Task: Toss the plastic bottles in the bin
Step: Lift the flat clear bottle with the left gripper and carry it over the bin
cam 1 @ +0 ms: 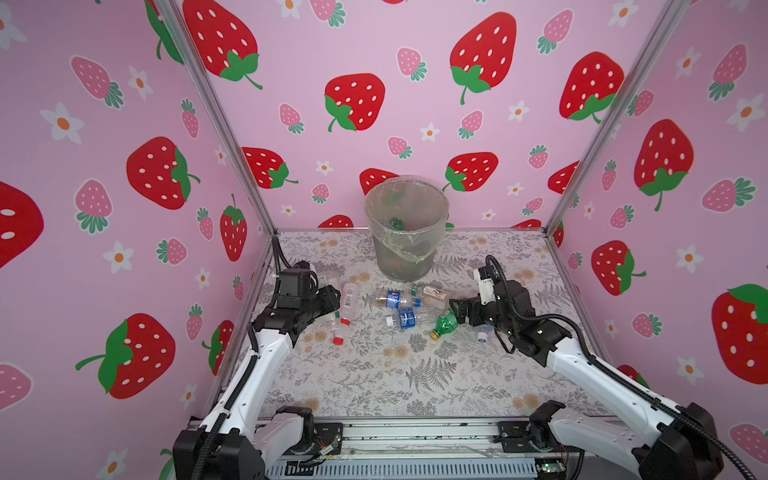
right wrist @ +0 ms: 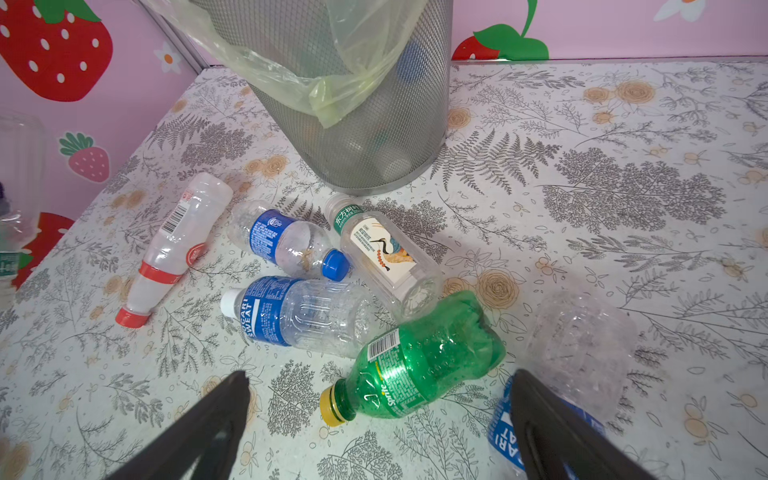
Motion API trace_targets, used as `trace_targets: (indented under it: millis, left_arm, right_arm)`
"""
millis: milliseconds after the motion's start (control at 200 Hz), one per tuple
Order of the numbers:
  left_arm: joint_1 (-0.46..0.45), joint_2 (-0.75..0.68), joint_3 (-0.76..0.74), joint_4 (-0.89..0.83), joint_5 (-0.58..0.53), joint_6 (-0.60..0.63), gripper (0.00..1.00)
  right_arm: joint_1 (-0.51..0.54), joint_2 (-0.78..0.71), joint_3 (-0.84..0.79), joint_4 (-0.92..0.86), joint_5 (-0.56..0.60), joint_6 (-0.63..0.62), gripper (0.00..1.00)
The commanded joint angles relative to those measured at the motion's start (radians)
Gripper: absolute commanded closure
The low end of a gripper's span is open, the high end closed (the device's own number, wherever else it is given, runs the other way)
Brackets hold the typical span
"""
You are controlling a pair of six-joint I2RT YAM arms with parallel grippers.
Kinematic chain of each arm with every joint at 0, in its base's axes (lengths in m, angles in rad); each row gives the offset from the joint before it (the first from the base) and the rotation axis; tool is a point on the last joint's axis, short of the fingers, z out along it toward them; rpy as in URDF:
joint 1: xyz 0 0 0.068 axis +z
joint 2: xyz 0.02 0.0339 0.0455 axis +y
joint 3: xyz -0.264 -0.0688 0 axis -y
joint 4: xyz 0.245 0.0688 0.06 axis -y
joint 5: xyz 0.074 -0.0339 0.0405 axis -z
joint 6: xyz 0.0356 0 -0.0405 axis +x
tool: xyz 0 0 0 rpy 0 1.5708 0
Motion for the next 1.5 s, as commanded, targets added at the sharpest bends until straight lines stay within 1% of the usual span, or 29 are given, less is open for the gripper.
trace_targets:
  millis: [0, 215, 305, 380, 525, 645, 775, 885, 1065, 1246, 1381, 1491]
  left_arm:
    - [-0.006, -0.041, 0.079, 0.069, 0.089, -0.009, 0.51]
    - [-0.008, -0.062, 0.160, 0.144, 0.174, -0.004, 0.51]
    - [-0.014, -0.048, 0.189, 0.182, 0.208, -0.021, 0.51]
    - [-0.020, -0.030, 0.219, 0.194, 0.215, -0.027, 0.51]
    - [-0.034, 0.014, 0.294, 0.181, 0.212, -0.022, 0.51]
    - [-0.040, 0.057, 0.390, 0.093, 0.181, 0.018, 0.51]
    - [-0.045, 0.080, 0.444, 0.075, 0.204, 0.023, 0.51]
    - [-0.059, 0.061, 0.425, 0.094, 0.195, 0.022, 0.51]
    - [-0.070, -0.037, 0.301, 0.147, 0.166, 0.037, 0.52]
    - [-0.075, -0.109, 0.228, 0.129, 0.119, 0.049, 0.52]
    - [-0.083, -0.089, 0.245, 0.126, 0.121, 0.047, 0.51]
    - [-0.099, -0.018, 0.325, 0.129, 0.126, 0.050, 0.51]
  right_arm:
    - [-0.008, -0.007, -0.024, -0.015, 0.028, 0.022, 0.01]
    - [-0.009, -0.037, -0.044, 0.004, 0.045, 0.033, 0.01]
    - [-0.011, -0.039, -0.041, 0.003, 0.047, 0.033, 0.01]
    - [-0.011, -0.038, -0.038, 0.003, 0.043, 0.034, 0.01]
    - [-0.010, -0.036, -0.039, 0.005, 0.041, 0.039, 0.01]
    - [-0.011, -0.032, -0.046, 0.012, 0.039, 0.043, 0.01]
    - [-0.011, -0.028, -0.051, 0.022, 0.034, 0.049, 0.01]
    - [-0.011, -0.029, -0.053, 0.022, 0.035, 0.051, 0.01]
    - [-0.012, -0.042, -0.059, 0.019, 0.045, 0.052, 0.01]
    - [-0.013, -0.046, -0.055, 0.014, 0.042, 0.054, 0.01]
    - [-0.013, -0.048, -0.054, 0.012, 0.050, 0.048, 0.01]
    - [-0.014, -0.046, -0.054, 0.010, 0.047, 0.049, 0.01]
